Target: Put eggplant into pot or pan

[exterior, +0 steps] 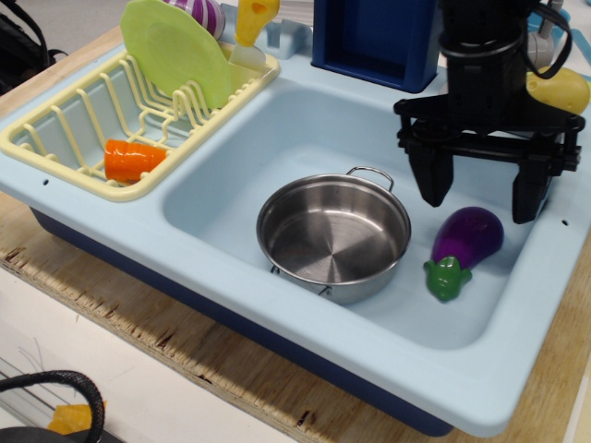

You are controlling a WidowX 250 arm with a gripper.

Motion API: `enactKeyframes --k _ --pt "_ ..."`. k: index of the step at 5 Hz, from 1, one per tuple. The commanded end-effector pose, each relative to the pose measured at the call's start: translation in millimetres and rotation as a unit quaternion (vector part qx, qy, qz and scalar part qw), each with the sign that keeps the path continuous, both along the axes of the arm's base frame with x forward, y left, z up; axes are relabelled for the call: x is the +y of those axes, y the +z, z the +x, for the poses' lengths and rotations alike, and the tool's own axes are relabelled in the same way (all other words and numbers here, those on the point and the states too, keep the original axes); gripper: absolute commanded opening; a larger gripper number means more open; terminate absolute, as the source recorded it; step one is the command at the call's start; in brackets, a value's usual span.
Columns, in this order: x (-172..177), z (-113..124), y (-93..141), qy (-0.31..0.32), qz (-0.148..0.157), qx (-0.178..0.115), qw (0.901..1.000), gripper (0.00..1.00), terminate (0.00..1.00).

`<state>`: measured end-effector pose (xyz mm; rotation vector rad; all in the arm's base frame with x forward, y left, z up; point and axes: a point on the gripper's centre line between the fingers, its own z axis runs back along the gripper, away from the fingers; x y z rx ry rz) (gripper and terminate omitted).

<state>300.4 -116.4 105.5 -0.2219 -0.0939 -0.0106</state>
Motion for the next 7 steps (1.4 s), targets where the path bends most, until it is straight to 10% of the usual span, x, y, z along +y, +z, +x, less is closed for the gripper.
enactKeyframes --k 1,7 --pt "4.2 9.5 0.9 0.012 -0.011 0.023 0.9996 1.0 0.0" --pt "13.2 7.1 -32.8 0.043 -0.018 0.026 0.9986 1.0 0.0"
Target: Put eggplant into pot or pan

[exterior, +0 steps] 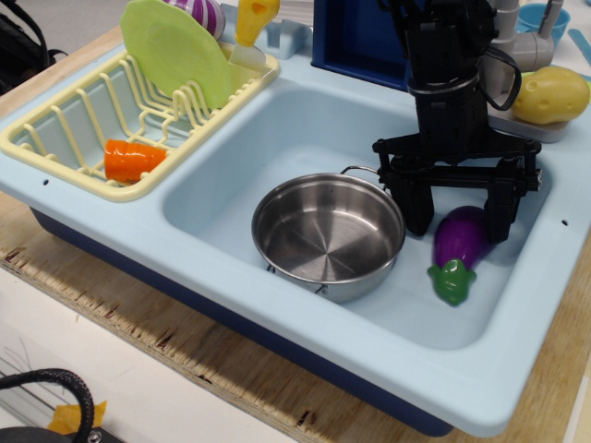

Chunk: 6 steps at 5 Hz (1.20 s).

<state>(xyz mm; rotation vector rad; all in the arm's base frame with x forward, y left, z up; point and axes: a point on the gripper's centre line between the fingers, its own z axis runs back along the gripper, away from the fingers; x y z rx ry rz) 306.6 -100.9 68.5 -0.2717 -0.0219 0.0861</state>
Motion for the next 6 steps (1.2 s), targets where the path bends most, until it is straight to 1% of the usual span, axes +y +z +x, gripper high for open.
enactKeyframes --k 1,2,3,4,5,6 --pt "-2.1 -2.0 1.5 0.015 0.036 -0.032 0.9988 1.0 0.0" --pt "3.9 -6.4 1.9 0.026 0.055 -0.044 0.9972 1.0 0.0" --pt "9.3 -8.6 -1.0 0.032 0.085 -0.048 0.9947 1.0 0.0" --pt "11.6 -6.7 -1.3 0.037 0.098 -0.055 0.9929 0.0 0.0" --pt "9.5 -1.9 -8.8 0.033 0.107 -0.055 0.9922 0.0 0.0" --pt "6.0 3.6 -5.2 0.026 0.104 -0.058 0.9925 0.0 0.0"
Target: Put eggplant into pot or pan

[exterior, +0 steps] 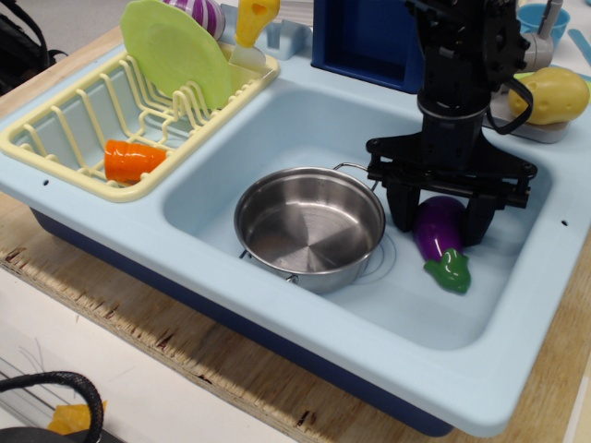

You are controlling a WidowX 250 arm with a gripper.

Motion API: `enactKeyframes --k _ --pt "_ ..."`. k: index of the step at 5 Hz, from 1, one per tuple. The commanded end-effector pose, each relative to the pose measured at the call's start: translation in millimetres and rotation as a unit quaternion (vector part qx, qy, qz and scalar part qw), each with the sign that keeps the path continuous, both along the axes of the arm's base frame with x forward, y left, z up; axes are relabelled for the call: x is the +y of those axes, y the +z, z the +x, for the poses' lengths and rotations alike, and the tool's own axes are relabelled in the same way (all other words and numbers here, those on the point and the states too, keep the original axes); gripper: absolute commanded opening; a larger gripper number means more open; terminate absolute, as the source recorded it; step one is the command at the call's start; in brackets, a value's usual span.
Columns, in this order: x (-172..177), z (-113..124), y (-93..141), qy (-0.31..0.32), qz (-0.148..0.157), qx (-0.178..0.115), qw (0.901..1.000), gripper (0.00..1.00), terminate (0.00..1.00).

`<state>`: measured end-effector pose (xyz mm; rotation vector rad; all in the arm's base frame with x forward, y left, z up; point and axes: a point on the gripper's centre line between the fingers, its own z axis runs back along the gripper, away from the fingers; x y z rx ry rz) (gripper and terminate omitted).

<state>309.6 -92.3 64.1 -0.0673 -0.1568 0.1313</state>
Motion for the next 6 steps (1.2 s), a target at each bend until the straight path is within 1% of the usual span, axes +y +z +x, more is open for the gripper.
enactKeyframes --k 1,2,3,4,5,6 --pt "-9.3 3.2 19.8 -0.001 0.005 -0.016 0.9999 0.0 0.0" --pt "-8.5 -1.1 36.8 0.016 0.022 -0.013 0.9995 0.0 0.0" --pt "1.9 -5.0 66.5 0.044 0.032 -0.025 0.9982 0.0 0.0" --pt "11.7 -9.4 75.7 0.055 0.044 -0.03 0.9971 0.0 0.0" --pt "28.1 -18.1 83.9 0.082 0.059 -0.046 0.9938 0.0 0.0" --pt "47.5 -25.0 84.7 0.123 0.075 -0.037 0.9889 0.0 1.0"
